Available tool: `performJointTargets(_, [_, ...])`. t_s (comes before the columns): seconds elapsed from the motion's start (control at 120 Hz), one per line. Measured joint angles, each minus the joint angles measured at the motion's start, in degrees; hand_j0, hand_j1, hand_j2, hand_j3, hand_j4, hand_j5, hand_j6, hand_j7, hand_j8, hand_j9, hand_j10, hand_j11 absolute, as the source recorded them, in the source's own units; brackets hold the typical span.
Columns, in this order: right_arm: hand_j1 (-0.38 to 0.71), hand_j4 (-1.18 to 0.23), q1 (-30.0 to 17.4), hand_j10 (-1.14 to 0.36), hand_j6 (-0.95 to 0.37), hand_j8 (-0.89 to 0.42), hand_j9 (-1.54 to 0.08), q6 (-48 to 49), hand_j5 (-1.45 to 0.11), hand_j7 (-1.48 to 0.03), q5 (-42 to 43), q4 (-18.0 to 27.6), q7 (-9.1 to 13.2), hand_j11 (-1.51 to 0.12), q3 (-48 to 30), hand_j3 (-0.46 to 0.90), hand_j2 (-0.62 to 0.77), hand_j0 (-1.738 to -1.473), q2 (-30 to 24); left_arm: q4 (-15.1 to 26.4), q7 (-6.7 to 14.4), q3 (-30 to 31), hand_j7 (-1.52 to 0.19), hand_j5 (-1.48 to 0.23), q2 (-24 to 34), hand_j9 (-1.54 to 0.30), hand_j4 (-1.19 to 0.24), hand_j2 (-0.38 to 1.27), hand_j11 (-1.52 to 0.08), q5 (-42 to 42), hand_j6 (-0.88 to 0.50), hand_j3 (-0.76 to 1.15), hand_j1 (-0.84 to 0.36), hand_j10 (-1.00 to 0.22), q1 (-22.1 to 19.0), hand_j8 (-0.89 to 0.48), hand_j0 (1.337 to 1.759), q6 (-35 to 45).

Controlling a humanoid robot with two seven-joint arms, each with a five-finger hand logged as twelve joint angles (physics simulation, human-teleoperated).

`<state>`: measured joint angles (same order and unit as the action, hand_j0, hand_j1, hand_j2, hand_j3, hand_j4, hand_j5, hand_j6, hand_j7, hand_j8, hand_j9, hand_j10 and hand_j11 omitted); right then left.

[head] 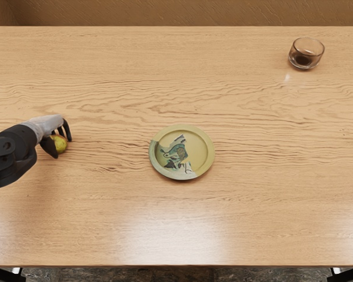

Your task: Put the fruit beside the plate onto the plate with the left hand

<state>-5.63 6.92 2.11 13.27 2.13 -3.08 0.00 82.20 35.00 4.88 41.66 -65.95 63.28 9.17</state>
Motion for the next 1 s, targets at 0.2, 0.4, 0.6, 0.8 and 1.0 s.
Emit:
performJointTargets(0.2, [-0.33, -0.01, 0.00, -0.01, -0.01, -0.01, -0.02, 0.01, -0.02, -0.02, 0.00, 0.00, 0.01, -0.02, 0.00, 0.00, 0.00, -1.658, 0.00, -0.08, -0.04, -3.50, -0.92, -0.92, 0.08, -0.93, -0.68, 0.28, -0.93, 2.66, -0.47, 0.00, -0.29, -0.68, 0.08, -0.46, 1.652, -0.15])
performJointTargets(0.4, [-0.33, -0.01, 0.00, -0.01, -0.01, -0.01, -0.02, 0.00, -0.02, -0.02, 0.00, 0.00, 0.00, -0.02, 0.00, 0.00, 0.00, -1.658, 0.00, -0.11, -0.04, -14.88, -0.90, -0.90, -0.86, -0.91, -0.68, 0.27, -0.92, 12.63, -0.47, 0.00, -0.29, -0.67, 0.54, -0.47, 1.653, -0.46])
performJointTargets(0.6, [-0.33, -0.01, 0.00, -0.01, -0.01, -0.01, -0.02, -0.02, -0.02, -0.02, 0.00, 0.00, 0.02, -0.02, 0.00, 0.00, 0.00, -1.658, 0.00, -0.10, -0.04, -21.02, -0.86, -0.87, -8.20, -0.86, -0.64, 0.31, -0.87, 21.49, -0.48, 0.00, -0.31, -0.64, 1.14, -0.46, 1.656, -1.11])
performJointTargets(0.8, [-0.33, -0.01, 0.00, -0.01, -0.01, -0.01, -0.02, -0.01, -0.02, -0.02, 0.00, 0.00, 0.01, -0.02, 0.00, 0.00, 0.00, -1.658, 0.00, -0.05, 0.03, -23.93, -0.84, -0.85, -14.94, -0.83, -0.63, 0.35, -0.83, 23.67, -0.49, 0.00, -0.33, -0.63, 1.40, -0.46, 1.657, -5.51])
performJointTargets(1.0, [-0.33, -0.01, 0.00, -0.01, -0.01, -0.01, -0.02, -0.01, -0.02, -0.02, 0.00, 0.00, 0.00, -0.02, 0.00, 0.00, 0.00, -1.658, 0.00, -0.03, 0.04, -24.75, -0.83, -0.84, -19.91, -0.81, -0.62, 0.52, -0.81, 24.02, -0.49, 0.00, -0.38, -0.63, 0.29, -0.47, 1.658, -7.98])
